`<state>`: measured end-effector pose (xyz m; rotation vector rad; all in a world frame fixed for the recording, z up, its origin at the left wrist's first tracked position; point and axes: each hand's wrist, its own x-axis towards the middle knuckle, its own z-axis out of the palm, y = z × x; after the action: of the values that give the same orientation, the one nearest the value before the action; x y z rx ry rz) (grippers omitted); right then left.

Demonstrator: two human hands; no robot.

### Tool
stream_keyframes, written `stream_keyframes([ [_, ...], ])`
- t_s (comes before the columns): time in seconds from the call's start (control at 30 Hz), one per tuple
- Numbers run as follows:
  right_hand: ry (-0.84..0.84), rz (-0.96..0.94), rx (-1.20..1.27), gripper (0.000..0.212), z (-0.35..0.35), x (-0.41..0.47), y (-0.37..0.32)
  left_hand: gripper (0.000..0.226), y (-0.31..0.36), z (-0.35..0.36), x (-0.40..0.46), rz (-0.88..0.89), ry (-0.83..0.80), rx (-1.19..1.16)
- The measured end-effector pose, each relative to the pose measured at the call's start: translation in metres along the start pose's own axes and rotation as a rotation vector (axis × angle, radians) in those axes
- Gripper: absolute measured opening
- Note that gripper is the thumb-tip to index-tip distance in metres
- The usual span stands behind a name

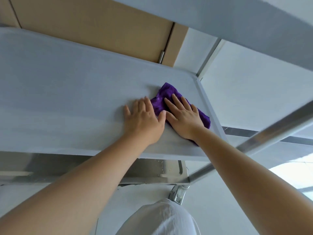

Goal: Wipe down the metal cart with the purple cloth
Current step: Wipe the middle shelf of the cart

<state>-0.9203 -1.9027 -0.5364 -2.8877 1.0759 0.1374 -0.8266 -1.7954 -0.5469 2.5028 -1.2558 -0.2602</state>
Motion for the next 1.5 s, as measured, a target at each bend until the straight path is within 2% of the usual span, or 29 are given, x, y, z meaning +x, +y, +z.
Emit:
stream_keyframes([
  [0.13,-0.013,0.005,0.033,0.054,0.001,-0.044,-0.007,0.068,-0.001,-0.003,-0.003,0.037,-0.009,-0.012],
  [0.23,0.049,0.110,0.043,0.053,0.006,-0.076,-0.015,0.062,-0.002,-0.006,-0.006,0.091,-0.010,-0.006],
  [0.3,0.114,0.218,-0.013,0.057,0.015,-0.095,-0.023,0.055,0.000,-0.009,-0.011,0.207,0.057,0.013],
  [0.37,0.168,0.320,-0.038,0.073,0.025,-0.107,-0.029,0.047,0.003,-0.010,-0.020,0.368,0.180,0.082],
  [0.43,0.196,0.418,0.000,0.077,0.030,-0.110,-0.030,0.041,0.006,-0.010,-0.025,0.426,0.227,0.117],
  [0.53,0.190,0.536,0.085,0.063,0.029,-0.106,-0.023,0.036,0.020,-0.010,-0.026,0.365,0.152,0.095],
  [0.6,0.147,0.565,0.133,0.062,0.023,-0.100,-0.016,0.035,0.037,-0.004,-0.026,0.383,0.107,0.094],
  [0.7,0.062,0.526,0.120,0.062,0.014,-0.088,0.003,0.035,0.053,0.010,-0.026,0.393,0.072,0.045],
  [0.8,0.011,0.429,0.034,0.061,0.018,-0.066,0.031,0.050,0.054,0.020,-0.025,0.345,0.052,0.014],
  [0.87,0.016,0.379,0.014,0.060,0.019,-0.049,0.042,0.058,0.053,0.023,-0.028,0.350,0.031,0.026],
  [1.1,0.053,0.410,0.078,0.061,-0.002,0.035,0.055,0.061,0.053,0.023,-0.027,0.311,0.028,0.033],
  [1.23,0.051,0.438,0.068,0.061,-0.010,0.076,0.064,0.073,0.055,0.023,-0.025,0.274,0.004,0.007],
  [1.33,0.064,0.453,0.070,0.060,-0.014,0.098,0.071,0.069,0.056,0.023,-0.024,0.261,-0.008,0.020],
  [1.5,0.113,0.489,0.151,0.060,-0.019,0.123,0.088,0.081,0.056,0.024,-0.025,0.261,0.003,0.065],
])
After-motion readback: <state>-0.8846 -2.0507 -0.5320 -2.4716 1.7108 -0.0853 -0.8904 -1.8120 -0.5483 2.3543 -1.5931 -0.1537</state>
